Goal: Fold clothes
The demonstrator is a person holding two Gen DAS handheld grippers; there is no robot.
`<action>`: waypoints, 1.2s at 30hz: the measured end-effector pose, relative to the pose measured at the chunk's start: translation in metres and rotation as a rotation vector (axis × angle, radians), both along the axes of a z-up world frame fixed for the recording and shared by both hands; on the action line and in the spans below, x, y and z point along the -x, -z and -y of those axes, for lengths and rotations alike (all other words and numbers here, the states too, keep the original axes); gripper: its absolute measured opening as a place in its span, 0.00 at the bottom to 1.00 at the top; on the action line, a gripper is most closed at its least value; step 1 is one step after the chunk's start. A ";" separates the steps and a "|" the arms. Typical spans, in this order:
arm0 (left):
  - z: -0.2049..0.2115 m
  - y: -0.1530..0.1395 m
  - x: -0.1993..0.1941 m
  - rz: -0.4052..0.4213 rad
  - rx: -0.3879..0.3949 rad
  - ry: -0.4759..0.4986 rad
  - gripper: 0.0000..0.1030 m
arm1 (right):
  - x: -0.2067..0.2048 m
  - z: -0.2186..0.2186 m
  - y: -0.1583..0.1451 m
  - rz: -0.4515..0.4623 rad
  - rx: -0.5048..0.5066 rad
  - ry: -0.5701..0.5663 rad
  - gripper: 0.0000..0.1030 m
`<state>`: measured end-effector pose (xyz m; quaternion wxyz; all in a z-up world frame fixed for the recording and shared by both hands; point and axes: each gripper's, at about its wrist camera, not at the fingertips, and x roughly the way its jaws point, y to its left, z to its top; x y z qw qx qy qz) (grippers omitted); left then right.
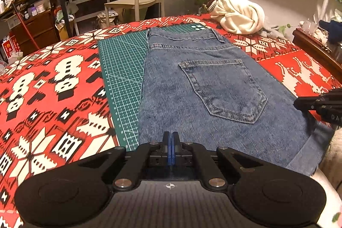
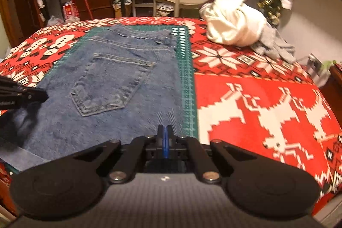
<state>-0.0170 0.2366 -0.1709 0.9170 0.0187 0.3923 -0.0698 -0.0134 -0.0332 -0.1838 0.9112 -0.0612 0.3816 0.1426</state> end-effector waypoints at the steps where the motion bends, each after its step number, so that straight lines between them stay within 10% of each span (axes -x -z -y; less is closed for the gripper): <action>1: 0.000 -0.001 0.002 -0.003 0.006 -0.002 0.03 | 0.001 0.004 0.000 -0.012 -0.001 0.010 0.00; 36: 0.050 -0.007 0.017 0.012 0.155 0.160 0.04 | 0.032 -0.042 -0.018 0.042 -0.046 -0.186 0.05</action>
